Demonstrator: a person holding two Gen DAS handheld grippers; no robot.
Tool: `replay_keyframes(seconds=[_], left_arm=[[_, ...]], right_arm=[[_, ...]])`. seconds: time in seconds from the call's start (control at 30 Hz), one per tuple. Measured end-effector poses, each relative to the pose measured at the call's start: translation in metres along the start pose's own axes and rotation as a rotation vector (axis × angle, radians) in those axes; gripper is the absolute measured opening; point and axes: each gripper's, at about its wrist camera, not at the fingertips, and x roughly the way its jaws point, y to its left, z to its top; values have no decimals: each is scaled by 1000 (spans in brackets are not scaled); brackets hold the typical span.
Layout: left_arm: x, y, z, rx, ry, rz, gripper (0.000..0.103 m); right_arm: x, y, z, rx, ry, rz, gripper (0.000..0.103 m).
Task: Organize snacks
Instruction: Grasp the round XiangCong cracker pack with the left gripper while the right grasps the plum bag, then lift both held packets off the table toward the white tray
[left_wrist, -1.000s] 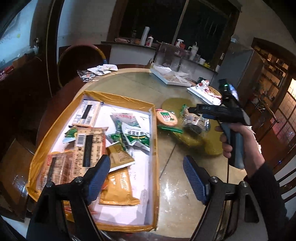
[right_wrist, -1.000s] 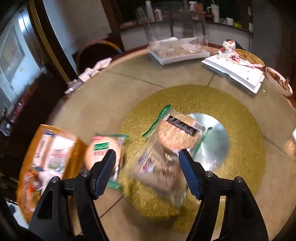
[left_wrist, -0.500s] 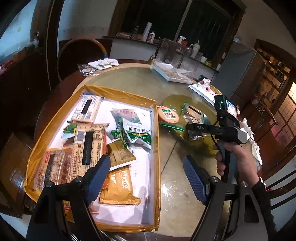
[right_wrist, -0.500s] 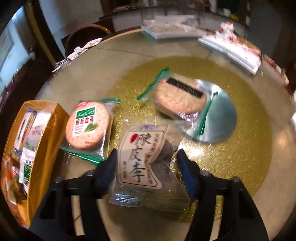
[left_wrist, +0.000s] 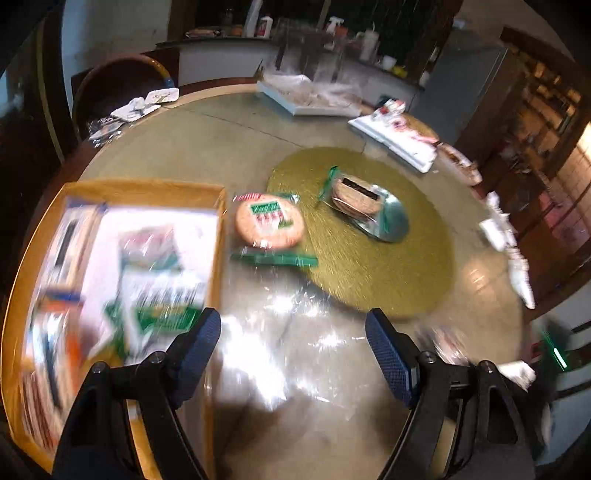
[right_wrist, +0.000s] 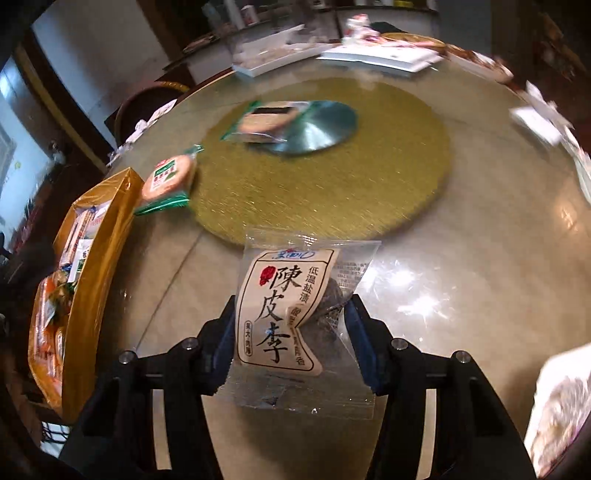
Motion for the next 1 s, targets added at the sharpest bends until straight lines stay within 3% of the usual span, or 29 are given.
replay_keyframes(seconds=[0.23, 0.37, 0.53, 0.63, 0.7, 0.77, 0.8, 0.87, 0.9, 1.0], left_arm=[[80, -16, 71, 35, 73, 161, 81], [105, -10, 82, 28, 126, 229, 81], [122, -24, 82, 134, 194, 348, 85], [130, -28, 82, 177, 223, 351, 86], [127, -22, 83, 126, 230, 335, 77], [125, -24, 81, 146, 233, 334, 73], [122, -28, 76, 184, 226, 335, 72], [116, -37, 66, 240, 209, 345, 55], [110, -42, 59, 270, 203, 340, 52], [84, -65, 18, 384, 217, 274, 37]], right_arm=[[-5, -4, -11, -16, -37, 36, 57], [-6, -8, -13, -9, -43, 65, 58], [-7, -9, -14, -6, -46, 78, 59], [-6, -7, -15, -14, -49, 72, 59], [-6, -5, -16, -22, -50, 65, 59], [-7, -6, -16, -16, -46, 70, 59], [-7, -6, -16, -14, -45, 72, 59], [-7, -8, -15, -14, -50, 75, 59], [-7, -7, -17, -17, -55, 73, 59], [-9, -5, -22, -34, -60, 63, 59]])
